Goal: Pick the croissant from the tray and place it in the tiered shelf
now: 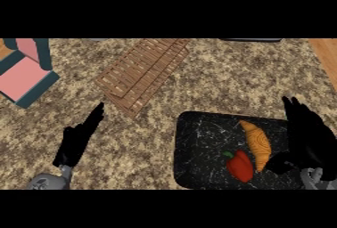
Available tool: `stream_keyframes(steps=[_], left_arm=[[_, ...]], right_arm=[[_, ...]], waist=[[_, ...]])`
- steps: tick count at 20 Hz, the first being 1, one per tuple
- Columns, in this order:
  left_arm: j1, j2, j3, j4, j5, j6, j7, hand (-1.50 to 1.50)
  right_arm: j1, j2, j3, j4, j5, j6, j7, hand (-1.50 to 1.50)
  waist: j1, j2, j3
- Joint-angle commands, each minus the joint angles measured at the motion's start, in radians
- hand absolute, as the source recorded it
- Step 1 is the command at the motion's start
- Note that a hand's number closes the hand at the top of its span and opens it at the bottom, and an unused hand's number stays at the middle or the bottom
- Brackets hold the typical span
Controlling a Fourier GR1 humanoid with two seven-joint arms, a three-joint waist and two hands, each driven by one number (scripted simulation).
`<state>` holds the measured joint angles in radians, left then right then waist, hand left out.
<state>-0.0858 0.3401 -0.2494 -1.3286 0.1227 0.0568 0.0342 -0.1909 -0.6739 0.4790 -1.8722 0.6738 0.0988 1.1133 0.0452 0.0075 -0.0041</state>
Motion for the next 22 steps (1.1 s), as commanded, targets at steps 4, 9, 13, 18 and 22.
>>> stream_keyframes(steps=[4,9,13,18,22], left_arm=[[0.056,0.007,0.01,-0.034,0.007,-0.017,-0.024,0.0],[0.049,-0.037,-0.015,0.013,-0.041,0.021,-0.04,0.0],[0.009,-0.033,0.025,0.014,-0.027,0.023,-0.009,0.0],[0.084,-0.04,0.011,0.001,-0.048,0.028,-0.062,0.0],[0.035,-0.009,0.049,0.016,-0.025,-0.013,-0.03,0.0]], right_arm=[[-0.139,0.253,0.092,0.174,0.058,0.129,0.282,-1.5],[-0.167,0.324,0.057,0.307,0.093,0.131,0.268,-1.5],[-0.167,0.388,0.07,0.3,0.165,0.162,0.301,-1.5],[-0.179,0.391,0.033,0.378,0.251,0.176,0.26,-1.5],[-0.107,0.406,0.049,0.42,0.321,0.138,0.213,-1.5]], waist=[[-0.009,-0.007,0.002],[-0.032,-0.005,0.003],[-0.045,-0.009,0.003],[-0.039,-0.008,0.003],[-0.046,-0.006,0.003]])
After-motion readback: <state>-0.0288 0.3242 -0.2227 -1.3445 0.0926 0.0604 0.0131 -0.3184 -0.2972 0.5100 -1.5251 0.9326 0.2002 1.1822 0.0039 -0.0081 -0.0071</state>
